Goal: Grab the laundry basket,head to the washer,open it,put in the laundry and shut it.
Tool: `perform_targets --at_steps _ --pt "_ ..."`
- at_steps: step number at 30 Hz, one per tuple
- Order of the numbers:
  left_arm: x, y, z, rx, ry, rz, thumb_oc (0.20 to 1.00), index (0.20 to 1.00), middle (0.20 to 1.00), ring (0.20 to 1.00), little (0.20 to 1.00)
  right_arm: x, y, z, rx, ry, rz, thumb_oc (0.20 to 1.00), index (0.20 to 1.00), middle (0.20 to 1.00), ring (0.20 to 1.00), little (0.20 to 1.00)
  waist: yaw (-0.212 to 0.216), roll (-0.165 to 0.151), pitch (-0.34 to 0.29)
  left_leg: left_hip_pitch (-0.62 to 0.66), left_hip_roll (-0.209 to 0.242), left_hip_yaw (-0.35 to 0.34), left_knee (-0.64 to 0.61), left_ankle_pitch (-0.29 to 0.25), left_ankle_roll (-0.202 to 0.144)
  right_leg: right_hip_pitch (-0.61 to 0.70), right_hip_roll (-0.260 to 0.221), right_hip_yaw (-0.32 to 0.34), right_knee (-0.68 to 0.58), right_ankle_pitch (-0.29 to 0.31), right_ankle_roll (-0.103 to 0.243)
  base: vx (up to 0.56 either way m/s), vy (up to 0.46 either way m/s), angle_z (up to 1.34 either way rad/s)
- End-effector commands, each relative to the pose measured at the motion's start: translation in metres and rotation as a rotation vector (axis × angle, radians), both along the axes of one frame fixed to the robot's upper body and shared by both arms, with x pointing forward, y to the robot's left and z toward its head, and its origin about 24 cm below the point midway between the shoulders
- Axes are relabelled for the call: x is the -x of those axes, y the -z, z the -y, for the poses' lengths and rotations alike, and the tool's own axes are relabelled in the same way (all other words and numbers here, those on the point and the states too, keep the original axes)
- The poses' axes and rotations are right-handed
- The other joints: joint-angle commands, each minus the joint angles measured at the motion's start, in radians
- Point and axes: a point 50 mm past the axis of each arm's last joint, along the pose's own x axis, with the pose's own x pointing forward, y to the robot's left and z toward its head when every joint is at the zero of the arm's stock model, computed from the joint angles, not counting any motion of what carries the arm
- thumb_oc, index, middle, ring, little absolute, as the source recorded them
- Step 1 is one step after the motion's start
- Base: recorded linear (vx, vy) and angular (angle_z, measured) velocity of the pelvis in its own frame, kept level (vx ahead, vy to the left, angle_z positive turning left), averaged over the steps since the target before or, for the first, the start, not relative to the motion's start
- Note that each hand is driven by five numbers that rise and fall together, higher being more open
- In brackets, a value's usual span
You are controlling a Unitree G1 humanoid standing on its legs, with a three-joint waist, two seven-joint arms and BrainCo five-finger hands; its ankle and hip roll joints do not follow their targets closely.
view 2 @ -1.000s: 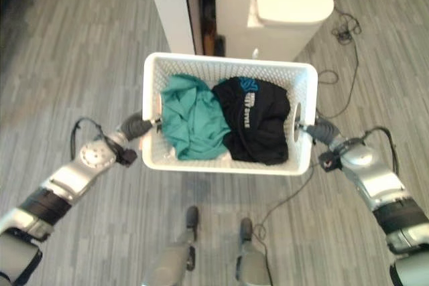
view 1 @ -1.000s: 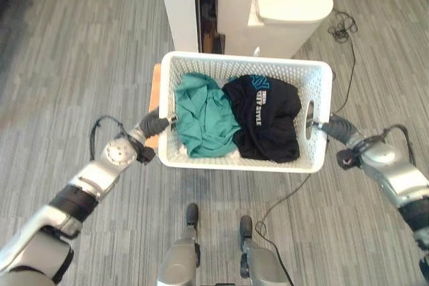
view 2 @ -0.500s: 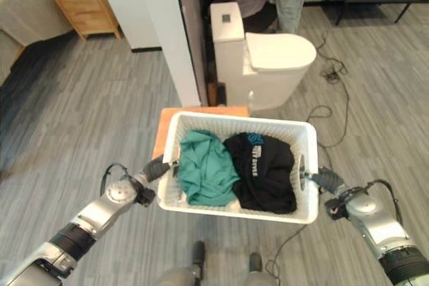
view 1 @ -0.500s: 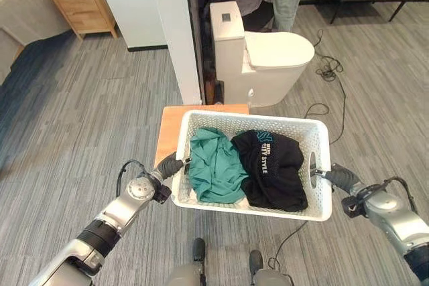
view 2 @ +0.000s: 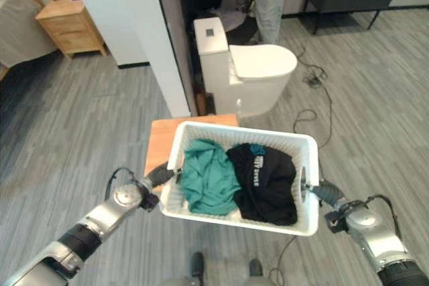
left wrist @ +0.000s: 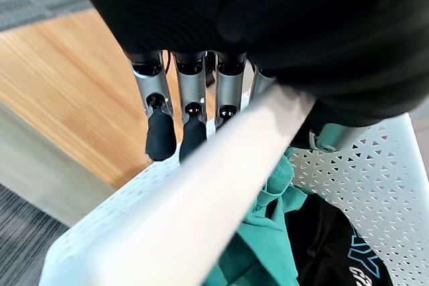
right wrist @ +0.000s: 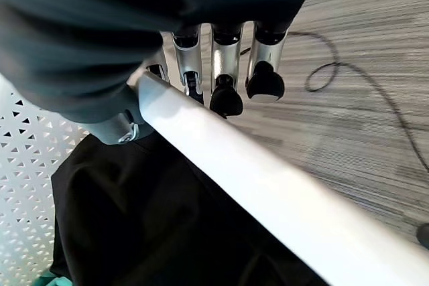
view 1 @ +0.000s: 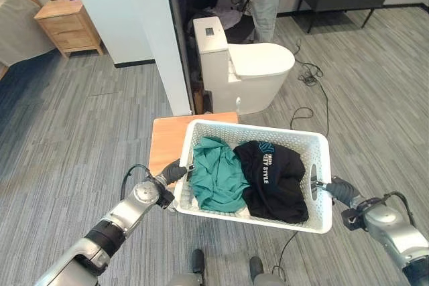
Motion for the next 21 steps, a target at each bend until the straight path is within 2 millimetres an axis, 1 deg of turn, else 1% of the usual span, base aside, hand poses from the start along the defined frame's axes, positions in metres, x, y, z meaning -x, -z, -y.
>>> perform_targets --at_steps 1,2,3,4,6,7,9,10,13,15,16,17,19,21 --pt "-0.028 -0.036 0.027 0.048 0.096 0.166 0.200 0.200 0.200 0.200 0.200 -0.034 -0.055 -0.017 -0.139 -0.078 0.301 0.200 0.200 0.200 0.200 0.200 0.002 -0.019 -0.022 -0.029 -0.022 -0.028 0.165 -0.226 0.043 -0.138 -0.111 0.071 0.106 0.092 0.090 -0.23 0.181 -0.46" --pt "-0.030 -0.037 0.026 0.046 0.087 0.174 0.200 0.200 0.200 0.200 0.200 -0.037 -0.055 -0.020 -0.149 -0.076 0.306 0.200 0.200 0.200 0.200 0.200 0.000 -0.020 -0.010 -0.043 -0.024 -0.002 0.169 -0.224 0.045 -0.174 -0.118 0.075 0.106 0.133 0.097 -0.26 0.153 -0.52" --pt "-0.033 -0.039 0.025 0.038 0.079 0.183 0.200 0.200 0.200 0.200 0.200 -0.039 -0.053 -0.024 -0.163 -0.073 0.311 0.200 0.200 0.200 0.200 0.200 0.004 -0.015 0.006 -0.053 -0.016 0.027 0.174 -0.225 0.046 -0.203 -0.121 0.051 0.112 0.140 0.093 -0.24 0.118 -0.74" --pt "-0.036 -0.043 0.022 0.023 0.068 0.199 0.200 0.200 0.200 0.200 0.200 -0.040 -0.051 -0.027 -0.174 -0.071 0.314 0.200 0.200 0.200 0.200 0.200 0.013 -0.008 0.013 -0.062 -0.007 0.053 0.174 -0.222 0.048 -0.210 -0.129 -0.005 0.116 0.116 0.084 -0.19 0.099 -1.22" --pt "-0.039 -0.045 0.015 0.005 0.041 0.211 0.200 0.200 0.200 0.200 0.200 -0.040 -0.045 -0.033 -0.188 -0.079 0.300 0.200 0.200 0.200 0.200 0.200 0.017 0.000 0.020 -0.057 0.010 0.092 0.174 -0.222 0.049 -0.192 -0.143 -0.096 0.155 0.065 0.069 -0.13 0.063 -1.34" --pt "-0.039 -0.045 0.011 -0.001 0.028 0.211 0.200 0.200 0.200 0.200 0.200 -0.039 -0.042 -0.035 -0.192 -0.081 0.292 0.200 0.200 0.200 0.200 0.200 0.022 0.003 0.020 -0.050 0.018 0.109 0.176 -0.226 0.051 -0.178 -0.147 -0.130 0.178 0.040 0.064 -0.12 0.039 -0.96" --pt "-0.039 -0.045 0.001 -0.006 -0.003 0.209 0.200 0.200 0.200 0.200 0.200 -0.039 -0.036 -0.039 -0.199 -0.090 0.273 0.200 0.200 0.200 0.200 0.200 0.040 0.006 0.010 -0.042 0.036 0.165 0.177 -0.226 0.053 -0.147 -0.163 -0.208 0.231 -0.002 0.053 -0.09 0.013 -0.82" --pt "-0.037 -0.043 -0.005 -0.006 -0.018 0.203 0.200 0.200 0.200 0.200 0.200 -0.038 -0.032 -0.041 -0.202 -0.094 0.259 0.200 0.200 0.200 0.200 0.200 0.049 0.006 0.002 -0.024 0.042 0.179 0.175 -0.249 0.049 -0.120 -0.172 -0.233 0.252 -0.031 0.058 -0.04 -0.020 -0.87" --pt "-0.033 -0.042 -0.019 -0.001 -0.053 0.199 0.200 0.200 0.200 0.200 0.200 -0.040 -0.028 -0.046 -0.204 -0.111 0.239 0.200 0.200 0.200 0.200 0.200 0.077 -0.003 -0.027 -0.018 0.059 0.261 0.175 -0.245 0.045 -0.066 -0.199 -0.314 0.259 -0.034 0.063 -0.10 -0.088 -1.25" --pt "-0.028 -0.039 -0.025 0.009 -0.073 0.189 0.200 0.200 0.200 0.200 0.200 -0.041 -0.023 -0.050 -0.206 -0.120 0.219 0.200 0.200 0.200 0.200 0.200 0.096 -0.014 -0.041 -0.019 0.071 0.305 0.164 -0.228 0.039 -0.029 -0.200 -0.337 0.243 -0.028 0.070 -0.14 -0.160 -1.16" --pt "-0.026 -0.037 -0.028 0.018 -0.082 0.185 0.200 0.200 0.200 0.200 0.200 -0.041 -0.020 -0.053 -0.210 -0.125 0.212 0.200 0.200 0.200 0.200 0.200 0.104 -0.020 -0.048 -0.018 0.074 0.319 0.154 -0.224 0.038 -0.021 -0.195 -0.334 0.231 -0.026 0.074 -0.12 -0.201 -0.84" --pt "-0.023 -0.034 -0.029 0.026 -0.089 0.173 0.200 0.200 0.200 0.200 0.200 -0.040 -0.018 -0.054 -0.212 -0.125 0.207 0.200 0.200 0.200 0.200 0.200 0.117 -0.026 -0.054 -0.018 0.080 0.332 0.150 -0.218 0.034 -0.003 -0.184 -0.342 0.207 -0.046 0.075 -0.10 -0.218 -0.99" --pt "-0.020 -0.030 -0.031 0.051 -0.105 0.165 0.200 0.200 0.200 0.200 0.200 -0.041 -0.016 -0.058 -0.214 -0.141 0.195 0.200 0.200 0.200 0.200 0.200 0.131 -0.035 -0.056 -0.022 0.098 0.342 0.147 -0.197 0.015 0.008 -0.160 -0.346 0.148 -0.067 0.072 -0.11 -0.283 -0.97" --pt "-0.015 -0.025 -0.031 0.075 -0.122 0.157 0.200 0.200 0.200 0.200 0.200 -0.039 -0.013 -0.062 -0.225 -0.154 0.185 0.200 0.200 0.200 0.200 0.200 0.134 -0.049 -0.057 -0.031 0.120 0.323 0.143 -0.171 -0.007 0.008 -0.117 -0.310 0.092 -0.081 0.058 -0.08 -0.328 -0.88"
